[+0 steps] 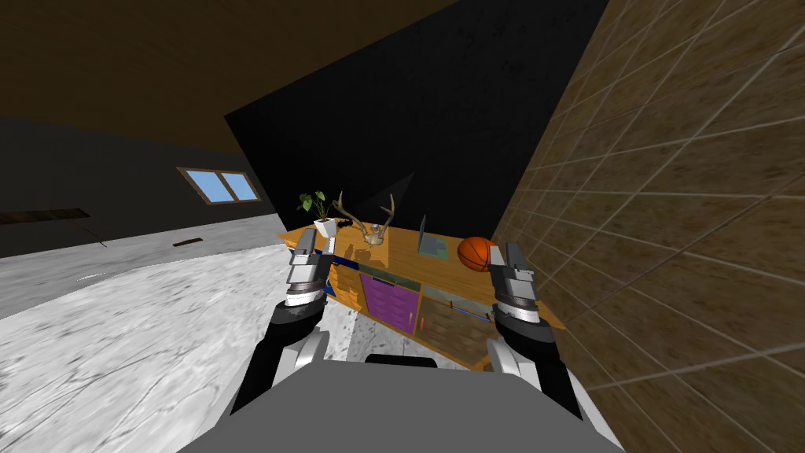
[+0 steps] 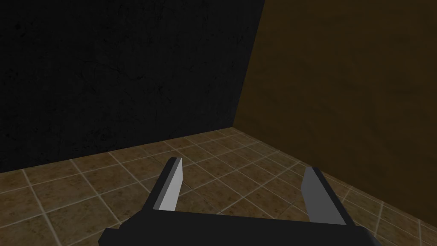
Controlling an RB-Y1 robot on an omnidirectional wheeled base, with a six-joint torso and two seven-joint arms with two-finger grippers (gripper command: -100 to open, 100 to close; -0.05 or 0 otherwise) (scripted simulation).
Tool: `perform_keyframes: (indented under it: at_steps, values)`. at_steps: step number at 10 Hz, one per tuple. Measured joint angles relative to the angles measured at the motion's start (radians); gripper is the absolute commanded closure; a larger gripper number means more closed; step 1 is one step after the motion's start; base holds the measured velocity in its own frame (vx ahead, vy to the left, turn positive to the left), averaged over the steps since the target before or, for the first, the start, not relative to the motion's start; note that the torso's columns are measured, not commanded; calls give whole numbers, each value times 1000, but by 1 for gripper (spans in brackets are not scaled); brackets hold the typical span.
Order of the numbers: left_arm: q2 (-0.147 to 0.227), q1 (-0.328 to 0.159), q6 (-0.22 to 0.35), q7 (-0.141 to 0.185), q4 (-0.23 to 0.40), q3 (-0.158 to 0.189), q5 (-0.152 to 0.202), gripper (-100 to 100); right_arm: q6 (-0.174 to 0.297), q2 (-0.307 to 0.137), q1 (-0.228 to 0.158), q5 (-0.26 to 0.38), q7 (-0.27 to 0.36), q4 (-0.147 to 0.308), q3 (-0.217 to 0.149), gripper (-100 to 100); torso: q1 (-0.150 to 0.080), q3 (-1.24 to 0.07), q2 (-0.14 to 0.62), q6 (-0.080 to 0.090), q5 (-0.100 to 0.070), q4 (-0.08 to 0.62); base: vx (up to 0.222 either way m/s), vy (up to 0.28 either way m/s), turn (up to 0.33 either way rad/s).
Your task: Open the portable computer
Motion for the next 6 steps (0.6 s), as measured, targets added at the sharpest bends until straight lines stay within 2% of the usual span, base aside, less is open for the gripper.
perform_keyframes:
  at_steps: [2,6]
  values:
    - [0,0,0,0,0,0,0,0,0,0,0,0,0,0,0,0,0,-209,104,0,0,105,0,0,0]
    - [0,0,0,0,0,0,0,0,0,0,0,0,0,0,0,0,0,-792,396,0,0,396,0,0,0]
